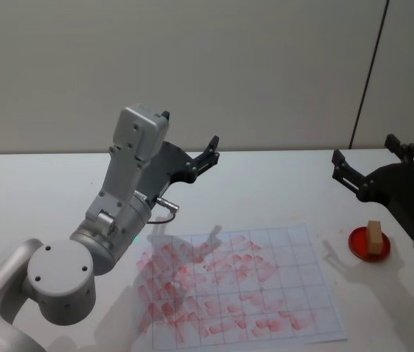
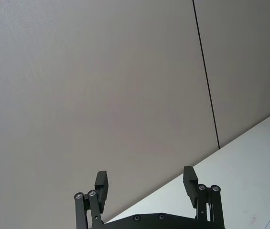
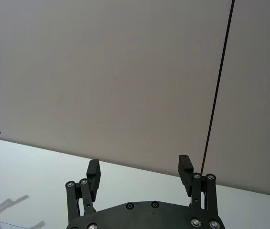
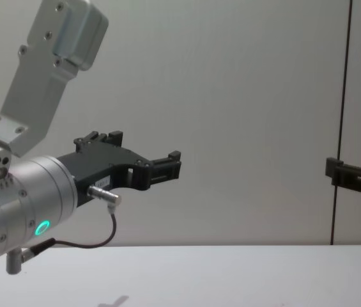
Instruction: Use the one hand to pick up the stamp and affix it onto the A4 paper.
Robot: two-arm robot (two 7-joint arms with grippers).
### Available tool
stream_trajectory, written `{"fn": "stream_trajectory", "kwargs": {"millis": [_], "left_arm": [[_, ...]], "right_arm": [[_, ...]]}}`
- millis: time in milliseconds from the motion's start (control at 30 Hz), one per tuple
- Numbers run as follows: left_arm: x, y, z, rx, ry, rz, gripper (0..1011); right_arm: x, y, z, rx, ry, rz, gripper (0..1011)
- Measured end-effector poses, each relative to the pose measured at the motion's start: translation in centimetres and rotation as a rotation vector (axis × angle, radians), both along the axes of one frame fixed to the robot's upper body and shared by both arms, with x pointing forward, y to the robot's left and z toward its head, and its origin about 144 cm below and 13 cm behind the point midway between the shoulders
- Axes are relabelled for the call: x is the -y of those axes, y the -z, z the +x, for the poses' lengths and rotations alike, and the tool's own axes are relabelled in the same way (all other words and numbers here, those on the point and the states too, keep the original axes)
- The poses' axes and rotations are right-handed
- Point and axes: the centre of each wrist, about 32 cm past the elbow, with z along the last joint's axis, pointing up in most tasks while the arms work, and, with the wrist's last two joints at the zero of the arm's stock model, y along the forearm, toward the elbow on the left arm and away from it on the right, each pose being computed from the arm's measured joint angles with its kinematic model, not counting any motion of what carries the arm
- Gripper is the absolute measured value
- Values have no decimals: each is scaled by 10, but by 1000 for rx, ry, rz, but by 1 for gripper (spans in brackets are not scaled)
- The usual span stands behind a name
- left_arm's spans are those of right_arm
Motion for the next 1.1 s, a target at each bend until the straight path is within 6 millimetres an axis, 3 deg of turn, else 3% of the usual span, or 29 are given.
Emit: {"fn": "stream_trajectory", "kwargs": {"millis": [1100], "left_arm": [[0,0,0,0,0,0,1001]], "right_arm": [[0,0,0,0,0,0,1001]]}}
